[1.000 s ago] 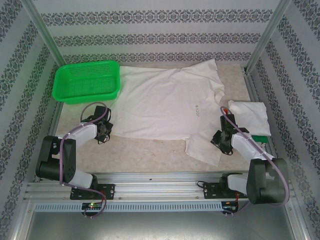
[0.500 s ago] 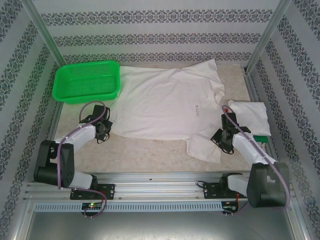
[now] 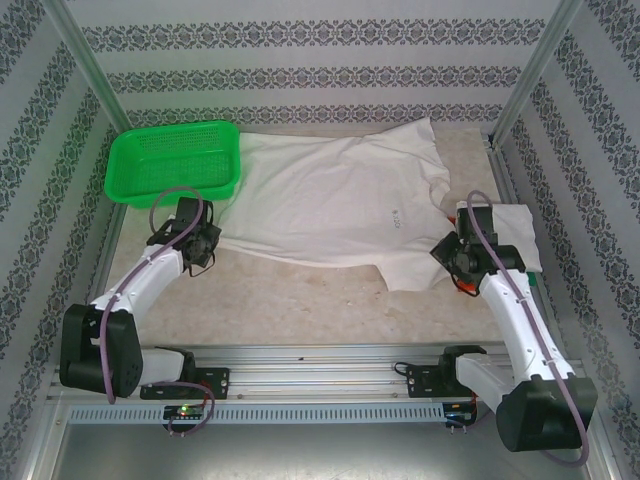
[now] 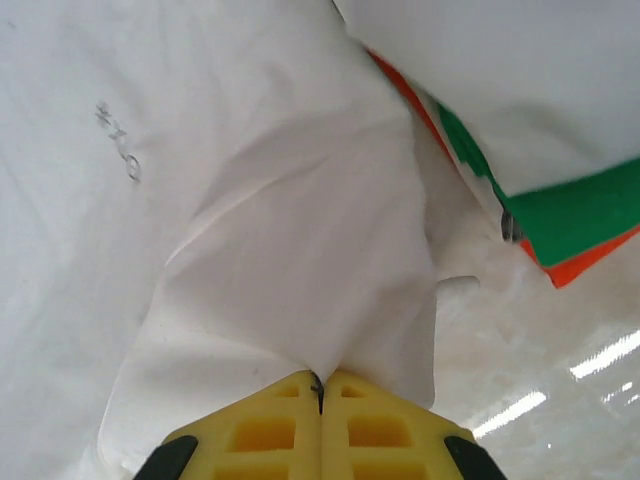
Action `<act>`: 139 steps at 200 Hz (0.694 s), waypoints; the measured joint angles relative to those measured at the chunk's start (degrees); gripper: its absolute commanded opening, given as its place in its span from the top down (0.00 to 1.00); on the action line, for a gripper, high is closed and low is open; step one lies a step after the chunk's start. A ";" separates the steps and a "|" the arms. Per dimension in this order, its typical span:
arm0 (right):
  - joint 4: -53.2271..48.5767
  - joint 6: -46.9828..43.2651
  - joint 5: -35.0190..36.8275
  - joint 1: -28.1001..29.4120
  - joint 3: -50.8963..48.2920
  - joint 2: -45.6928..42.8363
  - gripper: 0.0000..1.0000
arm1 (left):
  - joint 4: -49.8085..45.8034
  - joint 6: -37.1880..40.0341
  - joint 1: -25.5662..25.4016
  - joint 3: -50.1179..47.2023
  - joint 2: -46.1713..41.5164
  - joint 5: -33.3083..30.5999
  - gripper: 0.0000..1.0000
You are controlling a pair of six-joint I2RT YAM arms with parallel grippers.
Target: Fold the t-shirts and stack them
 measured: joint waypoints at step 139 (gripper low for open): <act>3.61 -0.76 0.15 -0.48 -2.73 4.28 1.00 | -0.26 0.07 0.00 2.01 2.38 -0.09 1.00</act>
